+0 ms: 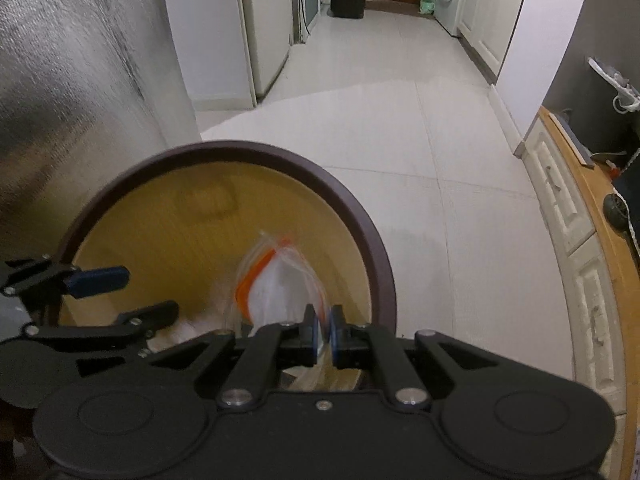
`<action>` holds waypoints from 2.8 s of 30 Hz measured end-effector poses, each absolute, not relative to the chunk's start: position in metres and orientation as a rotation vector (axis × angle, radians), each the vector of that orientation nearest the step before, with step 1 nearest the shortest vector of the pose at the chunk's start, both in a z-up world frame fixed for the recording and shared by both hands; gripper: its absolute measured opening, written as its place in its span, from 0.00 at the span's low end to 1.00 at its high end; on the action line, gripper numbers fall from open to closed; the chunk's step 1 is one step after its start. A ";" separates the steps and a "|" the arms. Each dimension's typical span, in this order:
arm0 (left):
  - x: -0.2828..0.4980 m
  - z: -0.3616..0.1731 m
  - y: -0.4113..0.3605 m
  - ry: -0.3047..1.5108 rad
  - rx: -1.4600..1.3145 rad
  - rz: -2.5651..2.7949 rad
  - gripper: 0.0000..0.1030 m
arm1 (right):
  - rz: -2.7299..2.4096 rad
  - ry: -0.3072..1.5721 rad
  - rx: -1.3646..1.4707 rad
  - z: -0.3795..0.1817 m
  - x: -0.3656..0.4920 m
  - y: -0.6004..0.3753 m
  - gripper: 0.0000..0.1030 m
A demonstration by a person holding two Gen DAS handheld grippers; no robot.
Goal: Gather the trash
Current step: 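Open the left gripper to drop the white bag while the right gripper drops the clear bag, then withdraw both open grippers from the bin back toward the table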
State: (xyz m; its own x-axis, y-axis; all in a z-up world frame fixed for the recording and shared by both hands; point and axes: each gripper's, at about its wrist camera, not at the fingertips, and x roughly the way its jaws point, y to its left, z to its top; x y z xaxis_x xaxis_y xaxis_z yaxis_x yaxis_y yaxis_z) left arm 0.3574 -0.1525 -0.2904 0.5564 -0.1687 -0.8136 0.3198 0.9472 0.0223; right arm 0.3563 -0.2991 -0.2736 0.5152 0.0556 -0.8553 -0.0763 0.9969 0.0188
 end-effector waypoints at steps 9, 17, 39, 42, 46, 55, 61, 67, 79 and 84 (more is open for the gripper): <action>0.360 -0.289 -0.150 0.944 0.162 -0.286 0.48 | 0.075 1.024 0.004 -0.276 0.353 -0.304 0.07; 0.354 -0.283 -0.152 0.946 0.174 -0.298 0.48 | 0.106 1.003 0.033 -0.270 0.349 -0.313 0.21; 0.332 -0.260 -0.138 0.941 0.151 -0.297 0.49 | 0.151 0.960 0.063 -0.246 0.317 -0.316 0.26; 0.327 -0.258 -0.132 0.945 0.145 -0.291 0.49 | 0.146 0.950 0.069 -0.243 0.310 -0.316 0.30; 0.320 -0.256 -0.126 0.948 0.139 -0.271 0.49 | 0.141 0.948 0.070 -0.242 0.302 -0.316 0.36; 0.304 -0.244 -0.120 0.931 0.130 -0.268 0.59 | 0.117 0.931 0.081 -0.236 0.280 -0.319 0.44; 0.294 -0.238 -0.117 0.929 0.134 -0.258 0.65 | 0.110 0.920 0.082 -0.229 0.268 -0.318 0.54; 0.286 -0.233 -0.111 0.926 0.133 -0.238 0.74 | 0.097 0.913 0.073 -0.223 0.259 -0.320 0.64; 0.267 -0.215 -0.096 0.915 0.127 -0.210 0.97 | 0.097 0.872 0.055 -0.211 0.243 -0.322 0.90; 0.258 -0.202 -0.095 0.893 0.121 -0.216 1.00 | 0.091 0.851 0.048 -0.203 0.234 -0.324 1.00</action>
State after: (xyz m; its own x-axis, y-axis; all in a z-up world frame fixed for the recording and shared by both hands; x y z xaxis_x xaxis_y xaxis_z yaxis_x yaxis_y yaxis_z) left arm 0.2576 -0.0950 -0.2015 0.6073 -0.1366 -0.7826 0.2367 0.9715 0.0141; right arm 0.2342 -0.3236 -0.2026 0.6558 0.0999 -0.7483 -0.0612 0.9950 0.0792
